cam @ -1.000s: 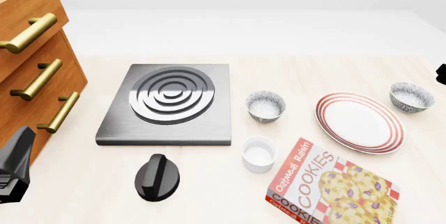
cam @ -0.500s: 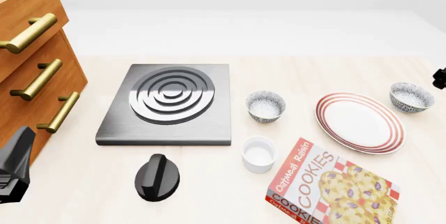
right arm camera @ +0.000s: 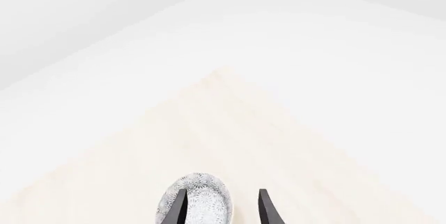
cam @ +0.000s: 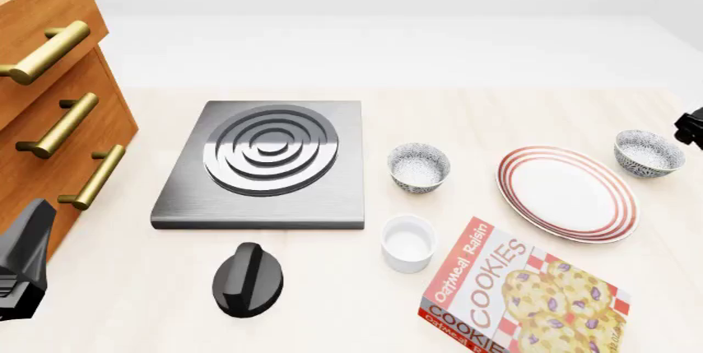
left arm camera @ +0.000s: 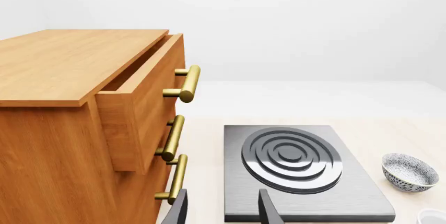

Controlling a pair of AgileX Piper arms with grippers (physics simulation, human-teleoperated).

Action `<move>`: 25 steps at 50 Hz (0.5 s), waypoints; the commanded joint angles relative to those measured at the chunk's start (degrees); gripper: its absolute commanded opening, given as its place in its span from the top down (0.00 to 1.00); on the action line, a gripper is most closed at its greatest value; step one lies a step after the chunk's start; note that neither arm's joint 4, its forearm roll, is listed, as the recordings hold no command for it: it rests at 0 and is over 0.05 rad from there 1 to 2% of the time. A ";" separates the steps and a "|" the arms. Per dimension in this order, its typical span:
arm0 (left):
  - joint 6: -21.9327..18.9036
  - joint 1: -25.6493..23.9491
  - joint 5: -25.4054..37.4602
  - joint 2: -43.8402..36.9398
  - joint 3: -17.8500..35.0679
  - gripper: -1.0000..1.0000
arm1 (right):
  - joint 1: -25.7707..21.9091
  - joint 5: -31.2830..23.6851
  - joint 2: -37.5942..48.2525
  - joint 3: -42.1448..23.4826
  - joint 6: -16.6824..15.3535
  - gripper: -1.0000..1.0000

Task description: Pick the akita bowl next to the plate and place it on the plate.

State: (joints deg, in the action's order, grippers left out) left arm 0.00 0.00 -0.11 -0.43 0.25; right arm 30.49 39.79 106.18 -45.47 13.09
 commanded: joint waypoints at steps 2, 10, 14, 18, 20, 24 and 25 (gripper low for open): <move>0.00 0.00 0.00 0.00 0.00 0.00 | -0.17 0.03 1.78 -0.90 0.45 0.00; 0.00 0.00 0.00 0.00 0.00 0.00 | -0.13 0.15 3.02 -1.28 0.72 0.00; 0.00 0.00 0.00 0.00 0.00 0.00 | -0.10 0.19 3.68 -1.54 0.80 0.00; 0.00 0.00 0.00 0.00 0.00 0.00 | -0.19 0.12 3.93 -1.65 0.89 0.00; 0.00 0.00 0.00 0.00 0.00 0.00 | -0.19 0.09 4.09 -1.75 0.89 0.00; 0.00 0.00 0.00 0.00 0.00 0.00 | -0.10 0.05 4.26 -1.80 0.88 0.00; 0.00 0.00 0.00 0.00 0.00 0.00 | -0.10 0.02 4.31 -1.85 0.89 0.00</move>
State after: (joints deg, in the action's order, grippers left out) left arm 0.00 0.00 -0.11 -0.43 0.25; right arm 30.35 39.89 109.66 -46.94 13.84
